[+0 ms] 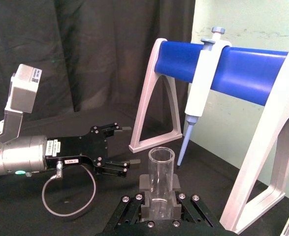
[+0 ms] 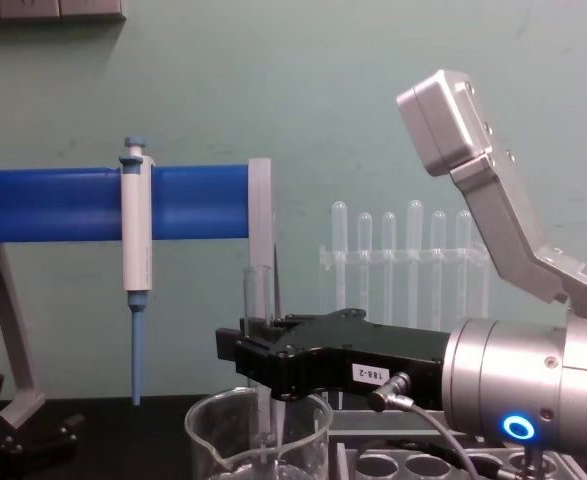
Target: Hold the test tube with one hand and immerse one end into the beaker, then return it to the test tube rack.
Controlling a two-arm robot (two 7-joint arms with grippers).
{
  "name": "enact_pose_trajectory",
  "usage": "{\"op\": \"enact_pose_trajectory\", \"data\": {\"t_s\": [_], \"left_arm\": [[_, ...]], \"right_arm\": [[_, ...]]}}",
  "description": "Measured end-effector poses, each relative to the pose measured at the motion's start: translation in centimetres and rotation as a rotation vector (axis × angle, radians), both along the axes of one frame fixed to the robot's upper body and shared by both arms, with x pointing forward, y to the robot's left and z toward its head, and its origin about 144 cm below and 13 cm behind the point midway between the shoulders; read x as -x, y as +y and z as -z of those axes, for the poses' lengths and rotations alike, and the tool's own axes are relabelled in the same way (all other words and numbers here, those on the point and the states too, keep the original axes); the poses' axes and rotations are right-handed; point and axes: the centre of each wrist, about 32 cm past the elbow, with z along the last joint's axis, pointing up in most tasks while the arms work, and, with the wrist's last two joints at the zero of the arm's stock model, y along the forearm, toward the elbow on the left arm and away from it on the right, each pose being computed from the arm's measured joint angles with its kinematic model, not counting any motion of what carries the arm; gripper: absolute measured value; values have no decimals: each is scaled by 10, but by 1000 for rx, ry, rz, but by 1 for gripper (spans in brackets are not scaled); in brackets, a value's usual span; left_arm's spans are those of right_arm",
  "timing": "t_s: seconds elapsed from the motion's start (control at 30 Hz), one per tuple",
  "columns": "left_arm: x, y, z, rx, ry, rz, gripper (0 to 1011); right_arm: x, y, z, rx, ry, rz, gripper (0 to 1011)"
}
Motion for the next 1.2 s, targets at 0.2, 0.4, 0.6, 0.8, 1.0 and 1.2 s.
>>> {"op": "enact_pose_trajectory", "data": {"t_s": [0.2,0.4,0.6,0.8,1.0,1.2], "left_arm": [[0,0,0,0,0,0,1000],[0,0,0,0,0,0,1000],[0,0,0,0,0,0,1000],[0,0,0,0,0,0,1000],[0,0,0,0,0,0,1000],[0,0,0,0,0,0,1000]], "right_arm": [[0,0,0,0,0,0,225],[0,0,0,0,0,0,225],[0,0,0,0,0,0,225],[0,0,0,0,0,0,225],[0,0,0,0,0,0,225],[0,0,0,0,0,0,225]]}}
